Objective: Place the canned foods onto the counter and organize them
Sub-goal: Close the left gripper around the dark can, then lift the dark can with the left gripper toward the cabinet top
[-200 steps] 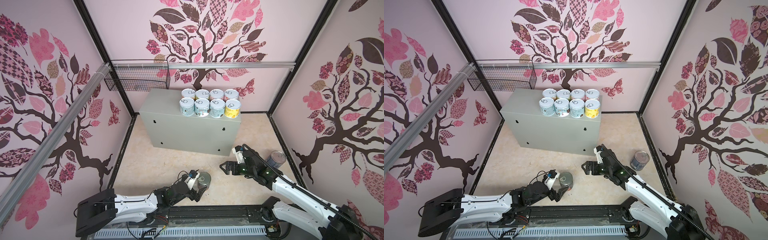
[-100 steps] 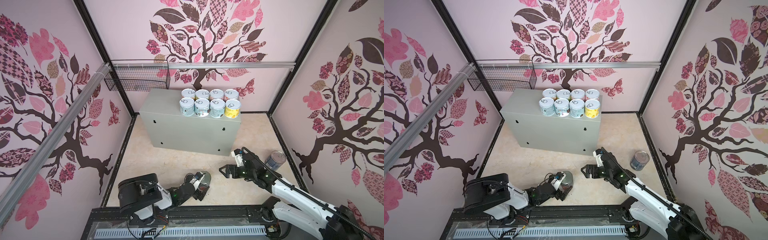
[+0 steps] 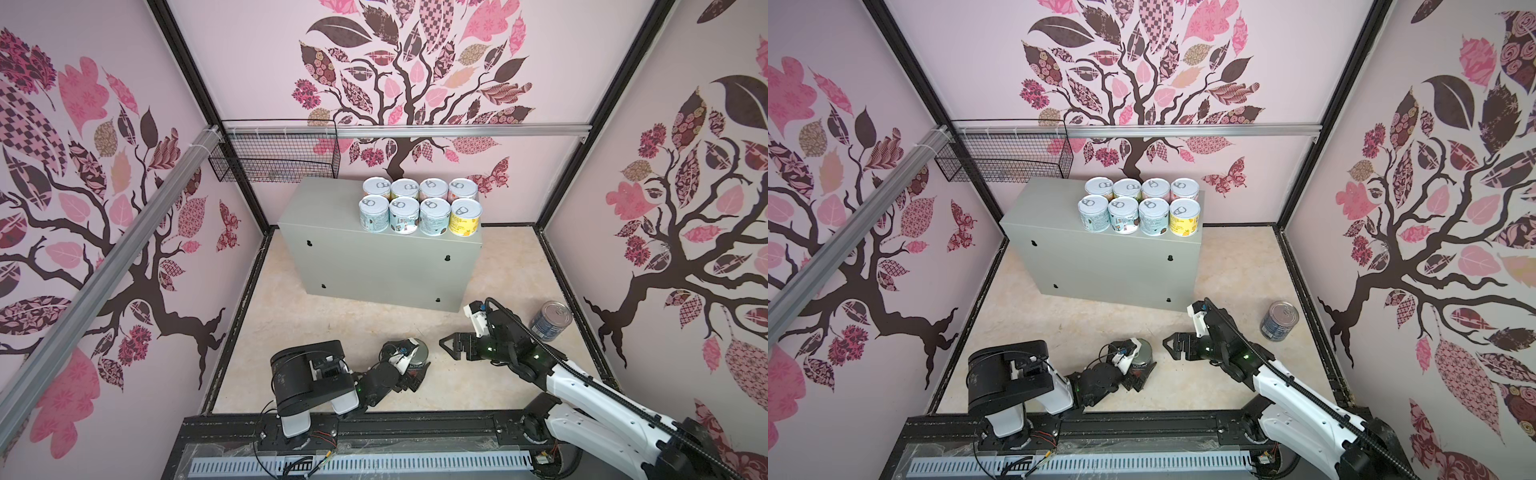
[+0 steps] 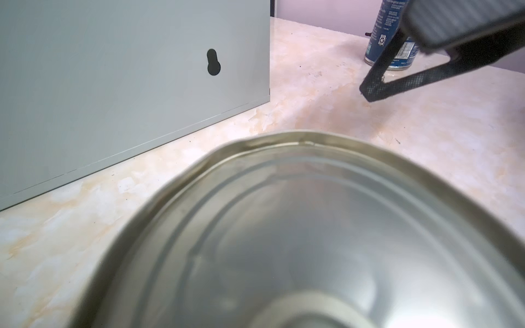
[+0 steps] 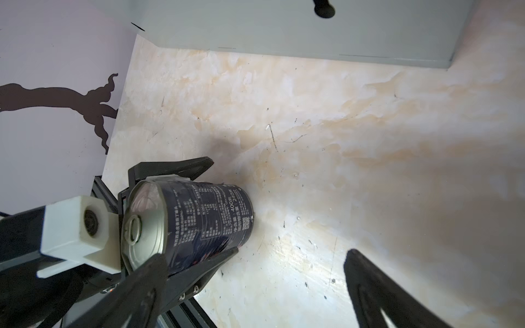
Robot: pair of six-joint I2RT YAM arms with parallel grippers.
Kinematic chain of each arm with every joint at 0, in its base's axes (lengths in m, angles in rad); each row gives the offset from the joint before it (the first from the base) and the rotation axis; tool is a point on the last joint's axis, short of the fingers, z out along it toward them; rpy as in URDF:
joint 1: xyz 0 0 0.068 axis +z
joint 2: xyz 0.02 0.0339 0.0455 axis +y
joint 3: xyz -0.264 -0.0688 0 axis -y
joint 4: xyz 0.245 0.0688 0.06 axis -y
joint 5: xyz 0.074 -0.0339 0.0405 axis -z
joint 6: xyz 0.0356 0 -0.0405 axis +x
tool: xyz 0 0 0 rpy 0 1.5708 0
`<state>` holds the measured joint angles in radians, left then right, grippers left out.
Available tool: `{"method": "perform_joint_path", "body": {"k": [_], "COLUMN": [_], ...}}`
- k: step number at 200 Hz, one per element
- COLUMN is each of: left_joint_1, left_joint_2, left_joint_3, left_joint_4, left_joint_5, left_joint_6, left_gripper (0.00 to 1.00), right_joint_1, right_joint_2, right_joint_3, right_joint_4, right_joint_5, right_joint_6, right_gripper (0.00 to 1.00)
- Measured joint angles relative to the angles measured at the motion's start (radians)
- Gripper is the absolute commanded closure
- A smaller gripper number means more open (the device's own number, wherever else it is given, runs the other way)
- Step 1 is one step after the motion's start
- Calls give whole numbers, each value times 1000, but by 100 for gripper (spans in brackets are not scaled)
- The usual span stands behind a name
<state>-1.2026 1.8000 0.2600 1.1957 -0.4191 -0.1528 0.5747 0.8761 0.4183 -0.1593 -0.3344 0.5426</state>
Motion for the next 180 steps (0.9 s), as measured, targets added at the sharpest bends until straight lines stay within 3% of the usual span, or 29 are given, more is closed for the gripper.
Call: {"method": "perform_joint_path", "body": {"k": [115, 143, 180], "left_joint_1": [-1, -1, -1], "left_joint_2": [-15, -113, -372], "left_joint_3": [14, 2, 0], "left_joint_4": [-17, -106, -317], "left_joint_5": [28, 34, 39], "left_joint_6": [19, 18, -7], "left_gripper": [25, 26, 26], "right_joint_1": [0, 0, 0], "right_joint_2": [-15, -34, -53], "right_joint_3": [0, 0, 0], "right_joint_4": [-3, -20, -53], "right_joint_5": [1, 10, 34], "right_joint_6": [0, 0, 0], "right_gripper": [0, 0, 0]}}
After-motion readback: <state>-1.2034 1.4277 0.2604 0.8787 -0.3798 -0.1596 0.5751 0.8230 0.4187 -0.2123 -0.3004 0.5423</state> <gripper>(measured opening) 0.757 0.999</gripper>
